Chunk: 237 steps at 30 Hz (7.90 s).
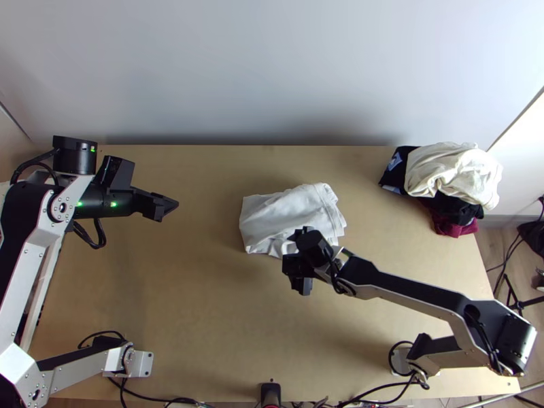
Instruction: Fold the t-shirt
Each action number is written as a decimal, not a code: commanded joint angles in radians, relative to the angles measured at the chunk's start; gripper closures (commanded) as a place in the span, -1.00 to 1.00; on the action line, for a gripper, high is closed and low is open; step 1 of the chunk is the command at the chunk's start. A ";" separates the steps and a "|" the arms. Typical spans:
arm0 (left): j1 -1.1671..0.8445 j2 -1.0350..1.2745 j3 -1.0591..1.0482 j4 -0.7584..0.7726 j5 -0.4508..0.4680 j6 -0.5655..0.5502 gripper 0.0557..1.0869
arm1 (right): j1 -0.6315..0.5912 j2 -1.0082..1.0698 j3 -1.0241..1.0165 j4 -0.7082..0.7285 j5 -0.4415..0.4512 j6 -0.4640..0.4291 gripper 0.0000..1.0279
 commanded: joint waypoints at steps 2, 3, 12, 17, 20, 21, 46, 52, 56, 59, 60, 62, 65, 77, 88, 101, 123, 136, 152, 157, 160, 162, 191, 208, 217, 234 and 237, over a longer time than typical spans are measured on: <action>0.006 0.004 -0.004 0.002 -0.001 0.002 -0.76 | -0.018 0.109 -0.055 0.189 0.069 -0.055 -0.93; 0.008 0.004 -0.004 0.002 -0.001 0.002 -0.76 | -0.026 0.124 -0.055 0.223 0.077 -0.067 -0.93; 0.028 0.009 -0.010 0.002 -0.001 0.021 -0.76 | -0.039 0.194 -0.049 0.360 0.140 -0.130 -0.93; 0.029 0.015 -0.013 0.006 -0.001 0.029 -0.76 | -0.036 0.215 -0.051 0.398 0.188 -0.130 -0.93; 0.031 0.017 -0.015 0.008 -0.001 0.030 -0.76 | -0.036 0.241 -0.051 0.430 0.212 -0.131 -0.93; 0.032 0.018 -0.016 0.008 -0.001 0.030 -0.76 | -0.038 0.253 -0.043 0.432 0.214 -0.134 -0.93; 0.040 0.007 -0.010 -0.012 0.001 0.052 -0.77 | -0.085 0.201 0.029 0.410 0.234 -0.001 0.95; 0.029 0.006 -0.009 -0.012 0.001 0.047 -0.77 | -0.072 0.063 -0.040 0.410 0.234 0.021 0.95; 0.026 0.003 -0.005 -0.012 0.001 0.044 -0.77 | -0.073 -0.012 -0.069 0.396 0.234 0.025 0.95; 0.018 0.003 -0.005 -0.012 0.001 0.041 -0.77 | -0.067 -0.043 -0.110 0.373 0.234 0.034 0.95; 0.015 0.003 -0.004 -0.012 0.001 0.041 -0.77 | -0.055 -0.047 -0.130 0.370 0.234 0.034 0.95; 0.011 0.004 -0.002 -0.012 0.001 0.038 -0.77 | -0.043 -0.057 -0.163 0.369 0.234 0.034 0.95; 0.005 0.004 -0.002 -0.012 0.001 0.035 -0.77 | -0.024 -0.060 -0.189 0.369 0.234 0.034 0.95; 0.006 -0.003 -0.007 -0.014 -0.001 0.030 -0.77 | 0.016 -0.084 -0.227 0.373 0.234 0.054 -0.26; 0.005 0.003 -0.009 -0.012 -0.001 0.030 -0.77 | 0.040 -0.103 -0.267 0.399 0.255 0.057 -0.92; 0.018 -0.010 0.014 -0.031 -0.001 0.035 -0.77 | -0.027 0.161 -0.095 0.442 0.253 0.004 -0.80; -0.018 0.026 0.070 -0.031 -0.001 0.018 -0.77 | -0.225 -0.156 -0.031 0.370 0.235 0.017 0.95; -0.020 0.013 0.076 -0.038 -0.001 0.012 -0.77 | -0.602 -0.325 0.232 0.131 0.232 0.152 0.95; -0.023 0.012 0.065 -0.029 -0.001 0.010 -0.77 | -1.234 -0.336 0.463 0.036 -0.055 0.160 0.95; -0.018 0.000 0.051 -0.029 0.001 0.009 -0.77 | -1.360 -0.273 0.502 0.047 -0.135 0.160 0.95; -0.020 -0.016 0.024 -0.029 0.001 0.007 -0.77 | -1.408 -0.219 0.526 0.076 -0.170 0.156 0.95; -0.018 -0.023 0.016 -0.029 -0.001 0.009 -0.77 | -1.423 -0.175 0.545 0.093 -0.184 0.142 0.95; 0.091 -0.140 -0.058 -0.109 -0.001 0.061 -0.77 | -1.052 0.147 0.278 0.237 -0.053 0.131 0.95; 0.094 -0.157 -0.085 -0.100 0.002 0.053 -0.79 | -1.141 -0.211 0.167 0.177 -0.035 0.366 -0.92; 0.083 -0.160 -0.117 -0.091 0.002 0.044 -0.79 | -1.104 -0.215 0.425 0.079 -0.036 0.530 -0.92; 0.107 -0.203 -0.125 -0.143 -0.001 0.055 -0.79 | -1.135 0.371 0.552 0.105 -0.035 0.616 -0.91; 0.107 -0.201 -0.128 -0.146 -0.001 0.055 -0.79 | -1.152 0.358 0.370 0.214 -0.035 0.614 -0.91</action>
